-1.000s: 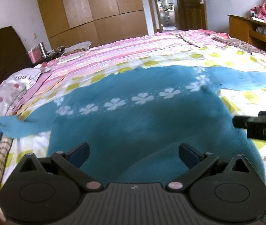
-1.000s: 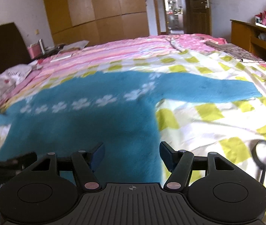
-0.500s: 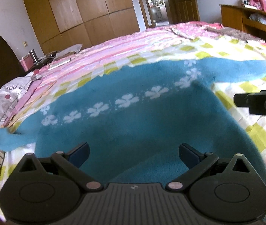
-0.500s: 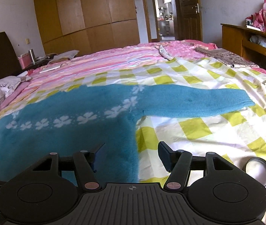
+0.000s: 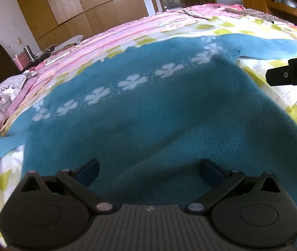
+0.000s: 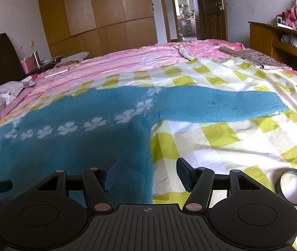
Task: Fold small clothes
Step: 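Move the right gripper to the sweater sleeve end and close on its cuff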
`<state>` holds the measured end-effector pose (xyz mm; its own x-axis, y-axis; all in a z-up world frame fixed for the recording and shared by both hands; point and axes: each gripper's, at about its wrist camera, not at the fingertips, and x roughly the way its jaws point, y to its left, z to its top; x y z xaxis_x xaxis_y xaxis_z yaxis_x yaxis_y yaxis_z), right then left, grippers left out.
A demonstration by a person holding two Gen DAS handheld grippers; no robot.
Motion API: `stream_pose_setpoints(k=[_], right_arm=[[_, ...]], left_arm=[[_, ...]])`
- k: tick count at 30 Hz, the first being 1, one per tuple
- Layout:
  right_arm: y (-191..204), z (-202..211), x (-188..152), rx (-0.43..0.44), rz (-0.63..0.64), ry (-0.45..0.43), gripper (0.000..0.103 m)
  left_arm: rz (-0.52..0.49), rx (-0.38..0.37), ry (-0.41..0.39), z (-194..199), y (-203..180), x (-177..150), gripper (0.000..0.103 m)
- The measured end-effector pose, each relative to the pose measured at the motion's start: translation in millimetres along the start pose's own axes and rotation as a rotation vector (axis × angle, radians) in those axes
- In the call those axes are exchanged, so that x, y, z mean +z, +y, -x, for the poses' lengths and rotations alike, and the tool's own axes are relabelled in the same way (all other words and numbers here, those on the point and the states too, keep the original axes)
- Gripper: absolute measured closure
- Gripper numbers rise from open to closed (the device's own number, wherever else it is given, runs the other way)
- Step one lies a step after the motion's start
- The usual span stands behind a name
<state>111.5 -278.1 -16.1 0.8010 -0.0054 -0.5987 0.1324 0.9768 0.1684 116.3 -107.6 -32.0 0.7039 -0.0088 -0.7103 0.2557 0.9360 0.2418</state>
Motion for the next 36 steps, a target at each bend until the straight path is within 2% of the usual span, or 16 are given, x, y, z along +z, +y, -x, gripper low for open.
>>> stream_pose_setpoints(k=[2,6,7,14,19,25,30,36], right_arm=[[-1,-3,0,0.005,-0.008,0.005,0.043],[-2,-7,1,0.015,-0.004,0.008,0.043],[-2,-7,1,0.016,-0.002,0.007,0.043],[-5,-11,0,0.014,-0.004,0.01,0.043],[-10,-11,1,0.012,-0.014,0.003,0.044],[-28,-8,18,-0.007,-0.063,-0.041,0.048],[-64,-13,40,-0.064,-0.152,-0.09,0.053],[-138,-26,55,-0.137,-0.364,-0.105,0.059]], left_arm=[[0.036,-0.019,-0.003,-1,4,-4,0.0],[0.212,-0.086,0.008,-6,22,-16,0.0],[0.215,-0.093,0.001,-6,23,-17,0.0],[0.205,-0.074,-0.04,-3,18,-23,0.0],[0.17,-0.07,-0.041,4,19,-14,0.0],[0.107,-0.084,-0.166,26,8,15,0.0],[0.104,-0.12,-0.224,24,-5,49,0.0],[0.054,-0.159,-0.288,15,-38,86,0.0]])
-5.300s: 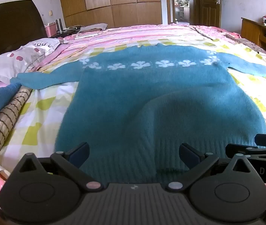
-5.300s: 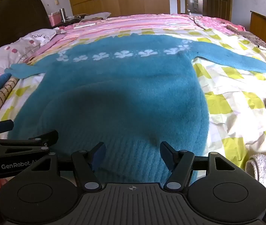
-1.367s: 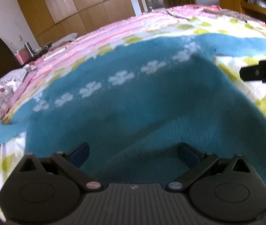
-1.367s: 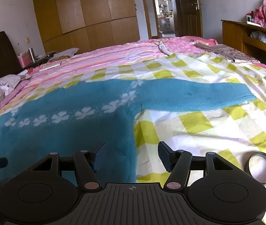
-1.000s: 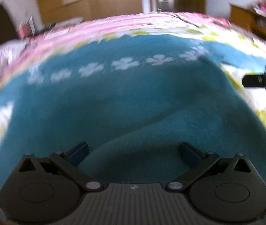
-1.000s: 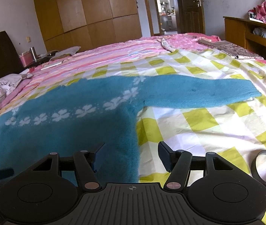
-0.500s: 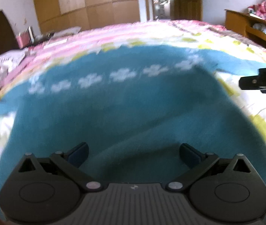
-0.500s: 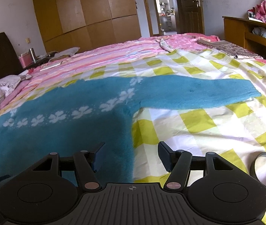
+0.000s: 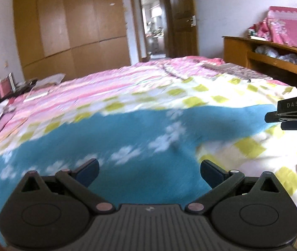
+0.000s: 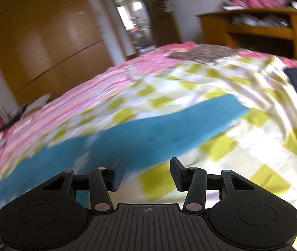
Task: Fold small clothes
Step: 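Move the right gripper to the sweater sleeve end and close on its cuff, then lift the sleeve cuff with the right gripper and lay it across the sweater body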
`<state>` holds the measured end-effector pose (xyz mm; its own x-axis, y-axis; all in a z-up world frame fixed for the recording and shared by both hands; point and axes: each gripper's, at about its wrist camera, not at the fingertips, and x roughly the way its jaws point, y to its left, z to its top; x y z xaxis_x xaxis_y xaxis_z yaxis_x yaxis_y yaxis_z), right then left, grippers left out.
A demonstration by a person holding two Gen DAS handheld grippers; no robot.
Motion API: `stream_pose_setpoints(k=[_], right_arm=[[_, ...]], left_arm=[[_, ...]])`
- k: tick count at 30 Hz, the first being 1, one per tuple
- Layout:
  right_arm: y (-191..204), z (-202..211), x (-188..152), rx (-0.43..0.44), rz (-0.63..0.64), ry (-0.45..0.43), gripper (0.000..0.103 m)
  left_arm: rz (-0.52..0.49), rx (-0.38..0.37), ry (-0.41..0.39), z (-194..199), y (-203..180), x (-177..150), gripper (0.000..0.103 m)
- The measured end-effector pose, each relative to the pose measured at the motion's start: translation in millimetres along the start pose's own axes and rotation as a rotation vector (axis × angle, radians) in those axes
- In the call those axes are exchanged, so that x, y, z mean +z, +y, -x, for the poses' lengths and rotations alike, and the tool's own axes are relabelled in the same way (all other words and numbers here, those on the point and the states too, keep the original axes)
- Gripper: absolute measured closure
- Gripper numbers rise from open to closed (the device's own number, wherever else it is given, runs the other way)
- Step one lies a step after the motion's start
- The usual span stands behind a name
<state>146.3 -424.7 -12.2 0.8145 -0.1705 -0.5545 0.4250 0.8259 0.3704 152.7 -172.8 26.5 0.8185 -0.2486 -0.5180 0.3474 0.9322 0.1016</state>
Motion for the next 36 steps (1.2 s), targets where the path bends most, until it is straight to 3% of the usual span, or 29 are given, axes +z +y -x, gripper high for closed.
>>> stream_pose_setpoints(k=[7,15,24,29,34,36], right_arm=[[-72,-32,29,-0.064,-0.235,-0.013,0.063],[-115,-65,36,-0.05,-0.403,0.017,0.063],[-129,-89,34,0.062,-0.536,0.016,0.062],[-130,-99,33,0.085,-0.548,-0.007,0.063],[-131,-104,31,0.119,-0.567,-0.016,0.079],[-131,-105,30,0.145,-0.582,-0.025,0.081]], left_arm=[[-0.05,-0.04,-0.028,-25,-34,14,0.0],[-0.031,-0.069,0.009,-49,-48,14,0.0],[-0.01,-0.077,0.044,-58,-46,7,0.0],[-0.019,-0.077,0.052,-60,-47,6,0.0],[-0.024,-0.08,0.056,-58,-46,6,0.0],[-0.024,-0.08,0.056,-55,-44,6,0.0]])
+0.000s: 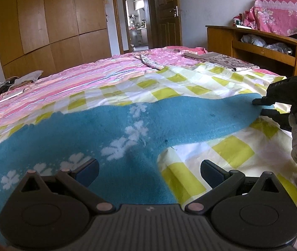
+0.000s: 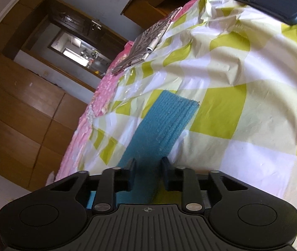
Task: Fold small clothes
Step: 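Lift the sleeve cuff with the right gripper and lay it across the sweater body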
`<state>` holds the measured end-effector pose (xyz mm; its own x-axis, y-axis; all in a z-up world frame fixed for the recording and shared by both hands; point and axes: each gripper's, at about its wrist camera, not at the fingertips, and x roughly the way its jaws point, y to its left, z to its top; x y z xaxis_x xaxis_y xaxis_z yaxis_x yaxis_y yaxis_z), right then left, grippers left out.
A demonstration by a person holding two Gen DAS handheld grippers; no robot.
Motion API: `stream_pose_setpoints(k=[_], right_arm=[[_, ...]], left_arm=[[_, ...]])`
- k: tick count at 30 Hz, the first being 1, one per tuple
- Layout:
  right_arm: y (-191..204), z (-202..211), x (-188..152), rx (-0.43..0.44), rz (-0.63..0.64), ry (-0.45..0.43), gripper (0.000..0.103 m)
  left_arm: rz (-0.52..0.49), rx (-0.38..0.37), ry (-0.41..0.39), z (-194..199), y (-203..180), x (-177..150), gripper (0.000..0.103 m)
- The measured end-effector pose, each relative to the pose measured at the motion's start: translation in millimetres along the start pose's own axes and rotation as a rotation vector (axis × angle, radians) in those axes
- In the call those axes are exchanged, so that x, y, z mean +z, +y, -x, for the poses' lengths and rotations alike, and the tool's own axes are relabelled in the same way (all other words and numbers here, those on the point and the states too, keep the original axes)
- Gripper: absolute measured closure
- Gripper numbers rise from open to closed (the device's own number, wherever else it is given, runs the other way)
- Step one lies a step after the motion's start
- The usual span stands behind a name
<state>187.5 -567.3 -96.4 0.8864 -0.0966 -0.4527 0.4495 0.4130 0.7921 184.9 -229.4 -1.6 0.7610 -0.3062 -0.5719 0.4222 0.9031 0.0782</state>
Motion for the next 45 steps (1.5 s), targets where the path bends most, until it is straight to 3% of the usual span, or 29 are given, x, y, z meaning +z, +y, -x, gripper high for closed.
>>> stream_pose_setpoints(k=[9,13,19,25,30,35,42,45], right_arm=[[1,-13,-1,0.01,0.012,-0.006,0.078],[9,-8,-3,0.024,0.038,-0.017,0.087],[44,11,-13,0.11,0.132,-0.035,0.09],[95,33,-52,0.197,0.269,0.013,0.091],[149,35,-107,0.243,0.38,0.098,0.091],[206,14,-178,0.23,0.538,0.199,0.091],[268,-11,-298,0.227,0.741,0.333,0.092],[291,-10,-348,0.227,0.857,0.353,0.092]], left_arm=[[0.006,0.016,0.008,7,9,-2,0.0],[0.002,0.028,-0.003,16,15,-4,0.0],[0.018,0.054,-0.022,39,38,-13,0.0],[0.047,0.089,-0.038,70,76,-33,0.0],[0.062,0.11,-0.054,94,113,-52,0.0],[0.086,0.149,-0.081,116,155,-71,0.0],[0.165,0.196,-0.105,129,207,-98,0.0],[0.219,0.203,-0.122,133,228,-107,0.0]])
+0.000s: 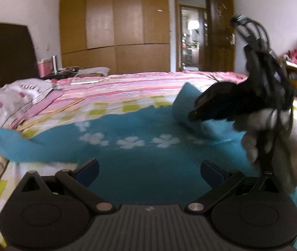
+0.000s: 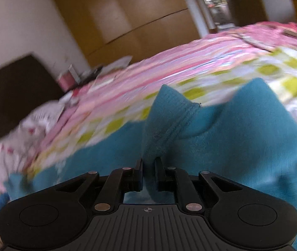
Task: Fold small clothes
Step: 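Lift the sleeve cuff with the right gripper and lay it across the sweater body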
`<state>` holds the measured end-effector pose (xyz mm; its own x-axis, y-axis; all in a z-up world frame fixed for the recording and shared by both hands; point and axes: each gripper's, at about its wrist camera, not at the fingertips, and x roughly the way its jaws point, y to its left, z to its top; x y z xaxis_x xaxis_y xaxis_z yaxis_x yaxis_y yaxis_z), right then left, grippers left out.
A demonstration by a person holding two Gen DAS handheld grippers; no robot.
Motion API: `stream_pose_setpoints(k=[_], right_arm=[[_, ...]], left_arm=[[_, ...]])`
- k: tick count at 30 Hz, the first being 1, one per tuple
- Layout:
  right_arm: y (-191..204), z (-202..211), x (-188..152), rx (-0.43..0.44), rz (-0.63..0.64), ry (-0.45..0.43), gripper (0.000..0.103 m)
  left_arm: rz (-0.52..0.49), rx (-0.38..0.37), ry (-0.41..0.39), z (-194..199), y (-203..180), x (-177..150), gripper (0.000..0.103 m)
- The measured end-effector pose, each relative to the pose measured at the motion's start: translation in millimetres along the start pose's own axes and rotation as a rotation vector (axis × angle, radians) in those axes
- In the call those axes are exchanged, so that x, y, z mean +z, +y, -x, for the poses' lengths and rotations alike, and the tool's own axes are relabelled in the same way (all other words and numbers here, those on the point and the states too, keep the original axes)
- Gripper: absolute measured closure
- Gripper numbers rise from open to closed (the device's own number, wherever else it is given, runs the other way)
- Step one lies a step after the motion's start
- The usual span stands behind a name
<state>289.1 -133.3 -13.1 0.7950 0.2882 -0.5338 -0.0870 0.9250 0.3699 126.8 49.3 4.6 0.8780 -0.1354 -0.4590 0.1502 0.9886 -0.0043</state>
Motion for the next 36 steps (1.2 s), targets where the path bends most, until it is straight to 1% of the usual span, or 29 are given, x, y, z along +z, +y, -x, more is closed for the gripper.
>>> stream_pose_setpoints(k=[3,6,9,12,14,18,25,31,34,36], right_arm=[[40,-15,-12,-0.022,0.101,0.023,0.092],[66,-26,-20,-0.053,0.16,0.032,0.092],[78,-36,-23,-0.081,0.185,0.033,0.092],[92,-45,-28,-0.11,0.226,0.034,0.092],[97,-47,-33,-0.131,0.267,0.033,0.092],[108,-49,-42,-0.112,0.313,0.037,0.092],[111,-49,-38,-0.1,0.349,0.036,0.095],[118,-52,-31,-0.079,0.319,0.015,0.095],[123,-61,-33,-0.07,0.32,0.048,0.094],[121,-65,-35,-0.06,0.3,0.073,0.091]], left_arm=[[0.046,-0.003,-0.005,0,18,-3,0.0],[0.054,-0.013,-0.006,0,32,-5,0.0],[0.054,-0.008,-0.021,3,42,-6,0.0],[0.077,-0.02,-0.026,3,53,-6,0.0],[0.083,-0.019,-0.019,2,57,-6,0.0],[0.08,-0.015,-0.007,2,58,-9,0.0],[0.088,-0.024,-0.009,0,59,-9,0.0],[0.1,-0.018,0.0,-3,62,-10,0.0],[0.106,-0.012,0.001,-4,65,-9,0.0],[0.11,-0.008,0.0,-4,67,-9,0.0]])
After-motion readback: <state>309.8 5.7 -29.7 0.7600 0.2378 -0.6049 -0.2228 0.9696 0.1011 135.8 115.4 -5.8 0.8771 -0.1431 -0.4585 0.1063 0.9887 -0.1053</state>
